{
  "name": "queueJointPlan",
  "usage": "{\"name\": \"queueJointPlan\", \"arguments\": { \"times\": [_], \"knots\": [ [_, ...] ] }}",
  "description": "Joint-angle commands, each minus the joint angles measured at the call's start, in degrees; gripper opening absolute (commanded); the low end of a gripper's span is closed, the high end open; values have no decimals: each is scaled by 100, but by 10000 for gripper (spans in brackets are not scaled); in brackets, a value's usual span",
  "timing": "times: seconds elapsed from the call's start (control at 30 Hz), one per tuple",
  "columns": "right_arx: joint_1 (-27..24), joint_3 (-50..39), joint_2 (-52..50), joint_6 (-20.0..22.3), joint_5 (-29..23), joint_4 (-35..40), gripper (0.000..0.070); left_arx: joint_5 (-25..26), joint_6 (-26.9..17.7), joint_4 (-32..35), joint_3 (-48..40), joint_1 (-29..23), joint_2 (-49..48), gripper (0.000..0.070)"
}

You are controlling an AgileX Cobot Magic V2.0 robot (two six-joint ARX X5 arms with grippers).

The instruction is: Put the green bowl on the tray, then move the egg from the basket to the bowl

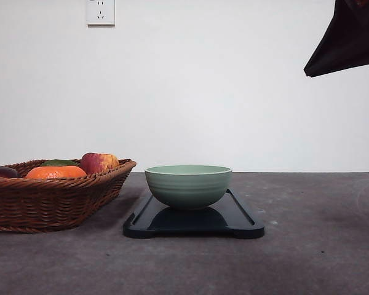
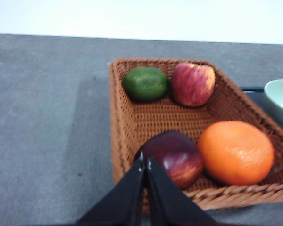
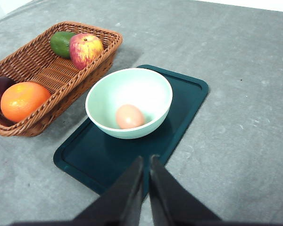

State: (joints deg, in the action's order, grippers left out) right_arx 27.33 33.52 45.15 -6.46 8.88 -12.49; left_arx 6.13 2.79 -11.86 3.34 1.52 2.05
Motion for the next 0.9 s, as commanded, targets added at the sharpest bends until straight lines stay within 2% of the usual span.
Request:
{"name": "queueJointPlan", "arguments": {
  "times": [0.0, 0.27, 0.87],
  "knots": [
    [28, 39, 44, -59, 7, 70, 14, 2, 90, 115, -79, -24, -159, 0],
    [28, 39, 44, -59, 9, 88, 14, -159, 90, 154, -261, -50, -187, 0],
    [28, 39, 44, -59, 7, 91, 14, -159, 131, 157, -261, -48, -187, 0]
  ]
}}
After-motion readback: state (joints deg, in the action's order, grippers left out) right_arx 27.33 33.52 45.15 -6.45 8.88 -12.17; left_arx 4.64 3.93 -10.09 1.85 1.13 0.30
